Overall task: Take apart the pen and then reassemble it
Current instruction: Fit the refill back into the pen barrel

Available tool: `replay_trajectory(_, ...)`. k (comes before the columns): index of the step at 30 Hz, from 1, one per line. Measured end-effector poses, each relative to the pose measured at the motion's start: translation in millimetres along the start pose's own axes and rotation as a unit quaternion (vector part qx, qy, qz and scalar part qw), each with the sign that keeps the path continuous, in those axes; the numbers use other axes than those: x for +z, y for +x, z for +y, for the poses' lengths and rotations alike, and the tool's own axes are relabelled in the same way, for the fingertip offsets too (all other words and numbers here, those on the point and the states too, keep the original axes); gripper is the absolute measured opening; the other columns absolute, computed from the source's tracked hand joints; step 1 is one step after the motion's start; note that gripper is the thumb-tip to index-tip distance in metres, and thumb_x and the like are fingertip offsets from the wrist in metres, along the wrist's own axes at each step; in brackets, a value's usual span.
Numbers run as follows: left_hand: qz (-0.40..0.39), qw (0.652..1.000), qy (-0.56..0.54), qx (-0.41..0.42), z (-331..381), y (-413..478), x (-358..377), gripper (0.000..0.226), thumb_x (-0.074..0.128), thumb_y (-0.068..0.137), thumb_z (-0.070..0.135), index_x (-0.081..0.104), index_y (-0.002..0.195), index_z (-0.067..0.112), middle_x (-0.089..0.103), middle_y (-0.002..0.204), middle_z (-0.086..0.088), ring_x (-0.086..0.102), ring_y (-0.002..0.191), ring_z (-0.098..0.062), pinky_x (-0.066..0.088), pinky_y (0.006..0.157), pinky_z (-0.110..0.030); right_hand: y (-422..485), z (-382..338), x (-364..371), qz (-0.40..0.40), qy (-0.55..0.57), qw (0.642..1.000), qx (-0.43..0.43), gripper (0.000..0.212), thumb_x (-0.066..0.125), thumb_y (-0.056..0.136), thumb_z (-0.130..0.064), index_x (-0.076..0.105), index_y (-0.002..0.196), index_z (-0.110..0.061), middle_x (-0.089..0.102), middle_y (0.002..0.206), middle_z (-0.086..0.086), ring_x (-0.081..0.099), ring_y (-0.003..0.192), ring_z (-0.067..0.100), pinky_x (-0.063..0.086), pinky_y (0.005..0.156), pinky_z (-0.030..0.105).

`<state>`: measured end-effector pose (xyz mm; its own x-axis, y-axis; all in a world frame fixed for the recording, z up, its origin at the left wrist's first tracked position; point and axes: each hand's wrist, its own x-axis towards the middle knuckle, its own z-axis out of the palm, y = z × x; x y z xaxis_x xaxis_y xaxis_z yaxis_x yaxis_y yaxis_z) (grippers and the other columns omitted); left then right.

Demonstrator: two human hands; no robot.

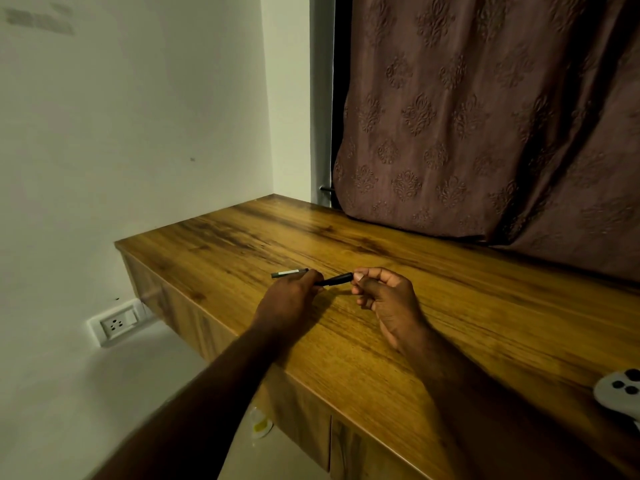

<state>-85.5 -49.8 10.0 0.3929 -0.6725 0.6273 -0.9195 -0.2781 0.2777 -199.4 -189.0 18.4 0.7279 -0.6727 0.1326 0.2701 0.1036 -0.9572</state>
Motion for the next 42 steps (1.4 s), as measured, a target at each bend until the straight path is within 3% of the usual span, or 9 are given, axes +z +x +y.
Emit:
replay_trajectory(16, -0.006, 1.000, -0.002, 0.008, -1, -1, -2, 0.015, 0.055, 0.090, 0.029, 0.057, 0.101, 0.018, 0.067, 0.087, -0.005, 0.062, 0.073, -0.024, 0.042, 0.059, -0.030, -2, -1, 3, -0.006, -0.004, 1.000, -0.008, 0.012, 0.061, 0.089, -0.001, 0.070, 0.097, 0.000, 0.069, 0.083, 0.015, 0.059, 0.069, 0.018, 0.043, 0.061, 0.028)
replay_trajectory(24, 0.003, 1.000, -0.017, 0.016, 2, -2, -2, 0.053, 0.029, 0.085, 0.057, 0.060, 0.100, 0.017, 0.067, 0.085, -0.004, 0.061, 0.071, -0.023, 0.038, 0.058, -0.027, 0, 3, 5, 0.012, -0.093, 0.995, -0.038, 0.017, 0.055, 0.093, -0.001, 0.068, 0.102, -0.002, 0.069, 0.079, 0.008, 0.057, 0.060, 0.008, 0.045, 0.053, 0.018)
replay_trajectory(30, 0.002, 1.000, 0.008, 0.018, 1, -1, -1, 0.014, 0.052, 0.092, 0.026, 0.058, 0.101, 0.017, 0.067, 0.085, -0.006, 0.062, 0.073, -0.024, 0.044, 0.059, -0.031, 3, 8, 6, 0.011, -0.155, 0.987, -0.049, 0.022, 0.052, 0.093, 0.001, 0.067, 0.105, -0.008, 0.071, 0.094, 0.006, 0.061, 0.063, 0.010, 0.048, 0.056, 0.023)
replay_trajectory(33, 0.001, 1.000, 0.010, 0.016, 1, -1, -1, 0.013, 0.054, 0.092, 0.025, 0.057, 0.102, 0.018, 0.067, 0.086, -0.005, 0.062, 0.074, -0.022, 0.046, 0.060, -0.033, 3, 10, 8, 0.010, -0.201, 0.978, -0.050, 0.028, 0.048, 0.095, 0.001, 0.063, 0.117, -0.006, 0.069, 0.094, 0.001, 0.061, 0.062, 0.008, 0.048, 0.057, 0.025)
replay_trajectory(39, 0.002, 1.000, 0.009, 0.016, -1, -1, 0, 0.015, 0.054, 0.092, 0.029, 0.057, 0.103, 0.019, 0.066, 0.087, -0.002, 0.061, 0.073, -0.019, 0.043, 0.059, -0.028, 0, 12, 11, 0.010, -0.256, 0.965, -0.060, 0.029, 0.045, 0.096, -0.001, 0.061, 0.120, -0.003, 0.066, 0.098, 0.002, 0.060, 0.064, 0.011, 0.048, 0.059, 0.023)
replay_trajectory(42, 0.005, 1.000, 0.007, 0.015, 0, -1, -1, 0.016, 0.055, 0.091, 0.030, 0.057, 0.102, 0.019, 0.066, 0.084, -0.002, 0.061, 0.071, -0.018, 0.039, 0.058, -0.026, 0, 10, 9, 0.026, -0.268, 0.961, -0.065, 0.029, 0.045, 0.097, -0.001, 0.062, 0.121, -0.005, 0.067, 0.103, 0.005, 0.061, 0.065, 0.008, 0.046, 0.056, 0.015)
